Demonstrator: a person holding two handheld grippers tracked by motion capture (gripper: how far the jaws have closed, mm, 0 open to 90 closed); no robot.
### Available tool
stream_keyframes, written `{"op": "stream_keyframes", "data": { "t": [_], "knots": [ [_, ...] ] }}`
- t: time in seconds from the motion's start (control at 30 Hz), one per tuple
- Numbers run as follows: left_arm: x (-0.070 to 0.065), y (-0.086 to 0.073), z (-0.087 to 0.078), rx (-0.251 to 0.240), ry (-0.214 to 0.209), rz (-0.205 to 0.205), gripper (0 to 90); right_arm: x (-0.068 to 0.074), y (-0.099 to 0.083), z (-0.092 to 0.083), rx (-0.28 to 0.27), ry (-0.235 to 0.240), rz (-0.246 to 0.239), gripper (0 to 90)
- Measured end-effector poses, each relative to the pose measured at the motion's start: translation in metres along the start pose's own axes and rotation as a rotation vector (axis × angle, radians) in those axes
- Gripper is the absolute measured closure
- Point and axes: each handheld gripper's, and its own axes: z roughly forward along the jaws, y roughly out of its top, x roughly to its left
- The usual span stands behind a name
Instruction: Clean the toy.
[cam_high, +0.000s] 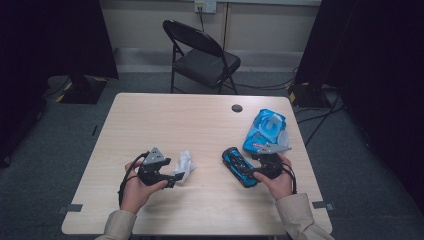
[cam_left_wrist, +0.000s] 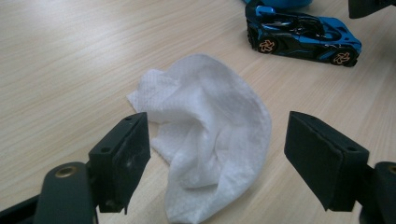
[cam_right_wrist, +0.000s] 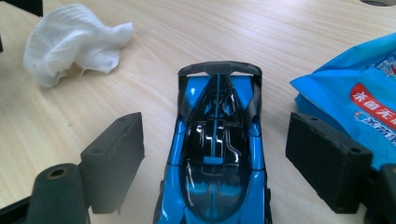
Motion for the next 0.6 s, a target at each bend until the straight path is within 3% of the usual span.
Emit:
{"op": "stream_keyframes", "data": {
  "t": [0.13, 0.6],
  "knots": [
    [-0.002, -0.002, -0.006, 0.002, -0.001, 0.004, 20.8, 0.002, -0.003, -0.008, -0.008, 0.020, -0.007, 17.0],
    [-0.005, -0.020, -0.021, -0.001, 0.002, -0.009, 19.3, 0.001, -0.021, -0.031, -0.011, 0.021, -0.003, 17.4]
  ]
}}
